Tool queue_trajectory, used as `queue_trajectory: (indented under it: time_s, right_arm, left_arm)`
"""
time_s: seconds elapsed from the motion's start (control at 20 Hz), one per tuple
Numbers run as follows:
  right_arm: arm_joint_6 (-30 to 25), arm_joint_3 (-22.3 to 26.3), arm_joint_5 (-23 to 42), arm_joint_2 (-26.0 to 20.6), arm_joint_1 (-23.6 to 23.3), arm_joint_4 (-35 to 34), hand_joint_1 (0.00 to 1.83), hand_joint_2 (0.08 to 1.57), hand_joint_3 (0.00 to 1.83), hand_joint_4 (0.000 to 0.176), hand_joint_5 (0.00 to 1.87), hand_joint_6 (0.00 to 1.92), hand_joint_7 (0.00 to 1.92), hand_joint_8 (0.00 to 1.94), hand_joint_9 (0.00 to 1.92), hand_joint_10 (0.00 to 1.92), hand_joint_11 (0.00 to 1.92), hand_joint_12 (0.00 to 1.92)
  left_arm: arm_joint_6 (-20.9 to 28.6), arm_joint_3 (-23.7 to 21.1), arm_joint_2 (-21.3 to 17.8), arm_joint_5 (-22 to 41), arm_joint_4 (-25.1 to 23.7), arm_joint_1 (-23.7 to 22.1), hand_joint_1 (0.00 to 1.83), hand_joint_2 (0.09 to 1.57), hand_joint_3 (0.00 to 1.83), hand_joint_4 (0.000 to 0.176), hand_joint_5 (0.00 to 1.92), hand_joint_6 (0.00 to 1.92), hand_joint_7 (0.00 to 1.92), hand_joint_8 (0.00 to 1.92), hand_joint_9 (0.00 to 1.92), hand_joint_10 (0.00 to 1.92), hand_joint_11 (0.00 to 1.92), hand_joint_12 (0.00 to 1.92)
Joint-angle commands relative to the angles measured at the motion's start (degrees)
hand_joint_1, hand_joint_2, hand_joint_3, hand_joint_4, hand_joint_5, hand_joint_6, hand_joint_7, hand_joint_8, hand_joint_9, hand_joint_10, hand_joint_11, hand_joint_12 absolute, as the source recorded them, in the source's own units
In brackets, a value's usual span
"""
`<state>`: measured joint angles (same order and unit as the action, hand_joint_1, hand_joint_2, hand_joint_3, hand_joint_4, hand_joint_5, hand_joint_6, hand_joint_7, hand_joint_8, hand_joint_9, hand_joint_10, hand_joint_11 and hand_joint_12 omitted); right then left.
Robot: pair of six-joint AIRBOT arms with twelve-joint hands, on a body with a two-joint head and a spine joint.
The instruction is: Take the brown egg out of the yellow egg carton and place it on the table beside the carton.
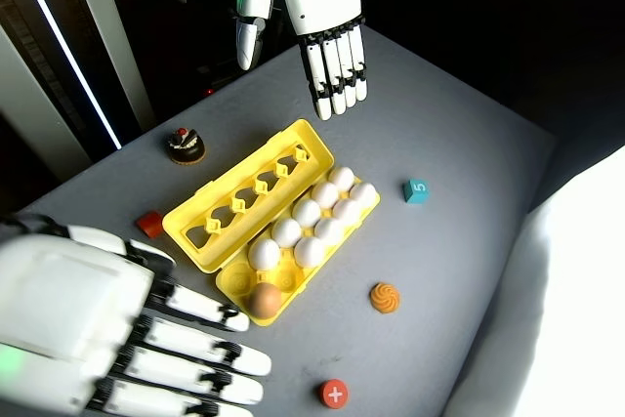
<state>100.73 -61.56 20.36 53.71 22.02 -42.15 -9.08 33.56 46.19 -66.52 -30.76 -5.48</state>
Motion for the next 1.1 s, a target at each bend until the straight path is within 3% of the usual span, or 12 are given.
queue_trajectory:
  time_s: [0.0, 0.15, 0.3, 0.35, 0.45, 0.55, 0.7, 0.85, 0.9, 1.0, 1.05]
  right_arm:
    - [-0.4, -0.7, 5.5, 0.4, -0.4, 0.8, 0.51, 1.03, 0.05, 0.176, 0.47, 0.01, 0.00, 0.00, 0.00, 0.00, 0.00, 0.00]
    - [-0.4, -4.2, 5.0, 4.2, 0.0, 0.6, 0.50, 1.02, 0.04, 0.176, 0.44, 0.01, 0.00, 0.00, 0.00, 0.00, 0.00, 0.00]
    - [-1.0, -8.2, 4.4, 8.2, 1.6, 0.4, 0.65, 1.01, 0.02, 0.169, 0.66, 0.10, 0.00, 0.00, 0.00, 0.00, 0.00, 0.00]
    - [-1.1, -8.9, 3.9, 9.0, 1.8, 0.4, 0.66, 1.01, 0.02, 0.175, 0.68, 0.10, 0.00, 0.00, 0.00, 0.00, 0.00, 0.00]
    - [-1.3, -11.2, 3.5, 11.8, 2.2, 0.4, 0.68, 0.99, 0.00, 0.171, 0.71, 0.10, 0.00, 0.00, 0.00, 0.00, 0.00, 0.00]
    - [-1.3, -12.5, 3.5, 13.6, 2.1, 0.4, 0.72, 0.97, 0.00, 0.153, 0.77, 0.11, 0.00, 0.00, 0.00, 0.00, 0.00, 0.00]
    - [-1.3, -13.1, 3.3, 15.1, 1.5, 0.4, 0.70, 0.95, 0.00, 0.173, 0.78, 0.11, 0.00, 0.00, 0.00, 0.00, 0.00, 0.00]
    - [-1.0, -13.6, 3.1, 15.9, 1.1, 0.4, 0.72, 0.95, 0.00, 0.150, 0.78, 0.10, 0.00, 0.00, 0.00, 0.00, 0.00, 0.00]
    - [-1.0, -13.7, 3.1, 16.0, 0.9, 0.4, 0.73, 0.94, 0.00, 0.150, 0.79, 0.10, 0.00, 0.00, 0.00, 0.00, 0.00, 0.00]
    - [-0.9, -14.0, 2.7, 16.4, 0.5, 0.5, 0.73, 0.97, 0.00, 0.116, 0.77, 0.08, 0.00, 0.00, 0.00, 0.00, 0.00, 0.00]
    - [-0.9, -14.1, 2.5, 16.5, 0.2, 0.5, 0.73, 0.97, 0.00, 0.116, 0.77, 0.08, 0.00, 0.00, 0.00, 0.00, 0.00, 0.00]
  left_arm:
    - [0.1, -0.1, -0.1, 1.7, -2.9, -0.7, 0.00, 1.19, 0.00, 0.000, 0.00, 0.00, 0.00, 0.00, 0.00, 0.00, 0.00, 0.00]
    - [0.1, -0.1, -0.1, 1.6, -3.0, -0.7, 0.00, 1.19, 0.00, 0.000, 0.00, 0.00, 0.00, 0.00, 0.00, 0.00, 0.00, 0.00]
    - [0.2, -0.1, -0.1, 1.6, -3.0, -0.7, 0.00, 1.19, 0.00, 0.000, 0.00, 0.00, 0.00, 0.00, 0.00, 0.00, 0.00, 0.00]
    - [0.2, -0.1, -0.1, 1.6, -3.0, -0.7, 0.00, 1.19, 0.00, 0.000, 0.00, 0.00, 0.00, 0.00, 0.00, 0.00, 0.00, 0.00]
    - [0.5, -0.2, -0.1, 1.4, -3.0, -0.7, 0.00, 1.19, 0.00, 0.000, 0.00, 0.00, 0.00, 0.00, 0.00, 0.00, 0.00, 0.00]
    - [0.7, -0.2, -0.1, 1.0, -3.0, -0.7, 0.00, 1.19, 0.00, 0.000, 0.00, 0.00, 0.00, 0.00, 0.00, 0.00, 0.00, 0.00]
    - [0.7, -0.3, -0.1, 0.7, -3.0, -0.7, 0.00, 1.19, 0.00, 0.000, 0.01, 0.00, 0.00, 0.00, 0.00, 0.00, 0.00, 0.00]
    - [0.8, -0.3, -0.1, 0.7, -3.0, -0.7, 0.00, 1.19, 0.00, 0.000, 0.00, 0.00, 0.00, 0.00, 0.00, 0.00, 0.00, 0.00]
    - [0.9, -0.3, -0.1, 0.7, -3.0, -0.7, 0.00, 1.19, 0.00, 0.000, 0.00, 0.00, 0.00, 0.00, 0.00, 0.00, 0.00, 0.00]
    - [1.0, -0.3, -0.1, 0.7, -3.0, -0.6, 0.00, 1.19, 0.00, 0.000, 0.01, 0.00, 0.00, 0.00, 0.00, 0.00, 0.00, 0.00]
    - [1.0, -0.3, -0.1, 0.7, -3.0, -0.6, 0.00, 1.19, 0.00, 0.000, 0.01, 0.00, 0.00, 0.00, 0.00, 0.00, 0.00, 0.00]
